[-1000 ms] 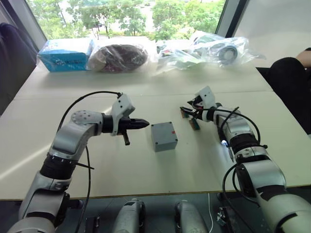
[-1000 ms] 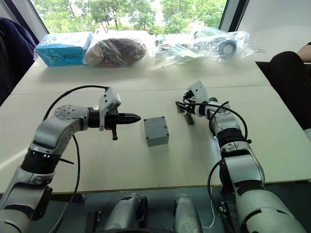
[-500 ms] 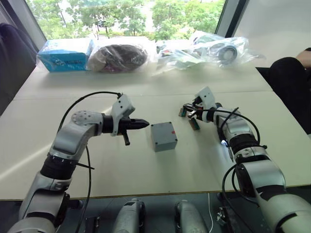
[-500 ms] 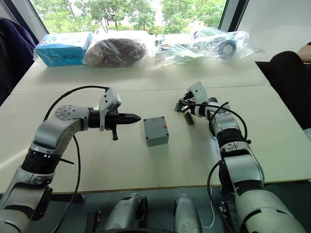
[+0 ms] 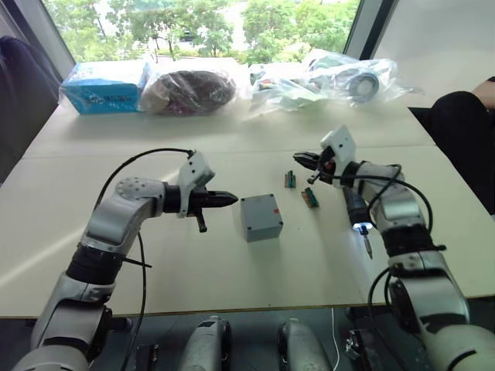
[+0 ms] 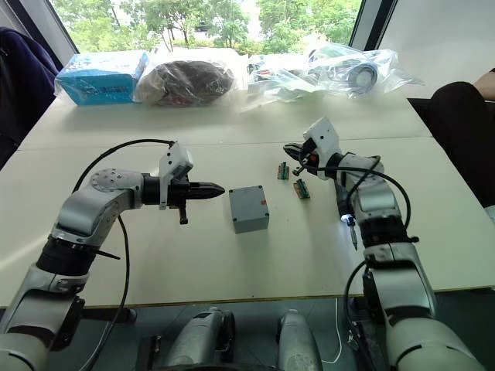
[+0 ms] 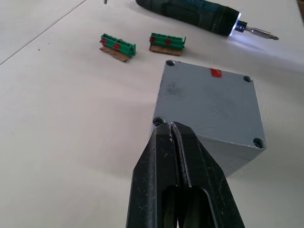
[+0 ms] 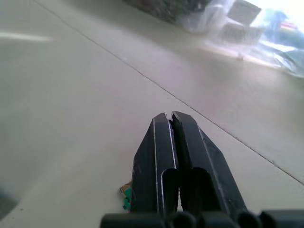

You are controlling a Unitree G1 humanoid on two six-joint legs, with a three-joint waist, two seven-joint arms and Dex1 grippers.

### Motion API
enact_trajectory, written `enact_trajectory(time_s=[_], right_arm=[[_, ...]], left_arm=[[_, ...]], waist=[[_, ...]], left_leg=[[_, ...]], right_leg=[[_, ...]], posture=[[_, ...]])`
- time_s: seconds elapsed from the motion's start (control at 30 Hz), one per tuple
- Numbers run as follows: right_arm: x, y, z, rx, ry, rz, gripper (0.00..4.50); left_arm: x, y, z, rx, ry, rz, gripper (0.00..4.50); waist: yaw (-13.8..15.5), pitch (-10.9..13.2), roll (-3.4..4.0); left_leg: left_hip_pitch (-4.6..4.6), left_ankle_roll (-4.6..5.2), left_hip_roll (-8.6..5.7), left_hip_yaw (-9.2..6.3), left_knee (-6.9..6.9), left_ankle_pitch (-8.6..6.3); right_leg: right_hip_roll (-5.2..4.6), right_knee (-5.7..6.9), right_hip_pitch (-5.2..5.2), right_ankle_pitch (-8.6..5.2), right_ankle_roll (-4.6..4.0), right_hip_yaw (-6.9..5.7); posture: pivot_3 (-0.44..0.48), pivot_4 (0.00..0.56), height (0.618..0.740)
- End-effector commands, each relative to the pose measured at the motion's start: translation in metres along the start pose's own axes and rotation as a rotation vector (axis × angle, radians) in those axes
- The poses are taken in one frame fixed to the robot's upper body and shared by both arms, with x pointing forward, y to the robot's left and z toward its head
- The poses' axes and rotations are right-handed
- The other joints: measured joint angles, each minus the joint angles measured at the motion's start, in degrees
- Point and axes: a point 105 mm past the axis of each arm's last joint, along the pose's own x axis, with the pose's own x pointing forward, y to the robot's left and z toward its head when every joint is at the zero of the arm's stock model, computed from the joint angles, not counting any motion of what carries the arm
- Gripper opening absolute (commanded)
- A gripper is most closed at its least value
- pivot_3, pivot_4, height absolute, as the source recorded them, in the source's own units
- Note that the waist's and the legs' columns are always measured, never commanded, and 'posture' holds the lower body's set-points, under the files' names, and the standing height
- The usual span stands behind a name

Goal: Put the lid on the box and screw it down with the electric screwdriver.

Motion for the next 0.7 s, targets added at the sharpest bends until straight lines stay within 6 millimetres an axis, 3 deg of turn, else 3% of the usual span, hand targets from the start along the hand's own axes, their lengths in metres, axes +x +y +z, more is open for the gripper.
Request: enact_trajectory(time_s=[0.03,0.2,0.3,0.43,0.7], right_arm=[[-0.012,0.029,0.031,-0.006,-0.083,0.058,0.01],[-0.017,0.059,0.025,0.027,-0.06,0.096,0.01],[-0.015,0.071,0.019,0.044,-0.043,0.11,0.01],[-0.01,0.077,0.013,0.063,-0.032,0.114,0.01],[0.0,0.078,0.003,0.065,-0.011,0.107,0.01]], left_arm=[[-0.012,-0.012,0.018,0.053,-0.016,-0.058,0.0],[-0.02,-0.022,0.013,0.038,0.024,-0.103,0.0],[-0.024,-0.018,0.009,0.019,0.033,-0.081,0.0],[-0.026,-0.008,0.008,0.016,0.023,-0.022,0.0],[-0.024,-0.01,0.011,0.014,0.007,-0.014,0.0]], waist=[[0.0,0.0,0.0],[0.0,0.0,0.0],[0.1,0.0,-0.01],[0.1,0.0,-0.01],[0.1,0.0,-0.01]], left_leg=[[0.0,0.0,-0.01,0.03,0.01,0.0],[0.03,0.0,0.0,0.0,0.02,0.0],[0.05,0.0,0.0,-0.01,0.01,0.0],[0.05,0.0,-0.02,-0.01,0.02,0.0],[0.05,0.0,-0.02,0.0,0.02,0.0]], right_leg=[[0.0,-0.01,-0.02,0.0,0.0,0.02],[-0.01,0.0,0.0,0.0,-0.01,0.01],[0.0,0.0,0.02,-0.01,-0.02,0.0],[-0.01,0.0,0.03,-0.01,-0.01,0.0],[-0.01,0.0,0.02,-0.01,-0.01,0.0]], posture=[[0.0,0.15,0.74],[0.0,0.15,0.74],[0.0,0.15,0.74],[0.0,0.15,0.74],[0.0,0.15,0.74]])
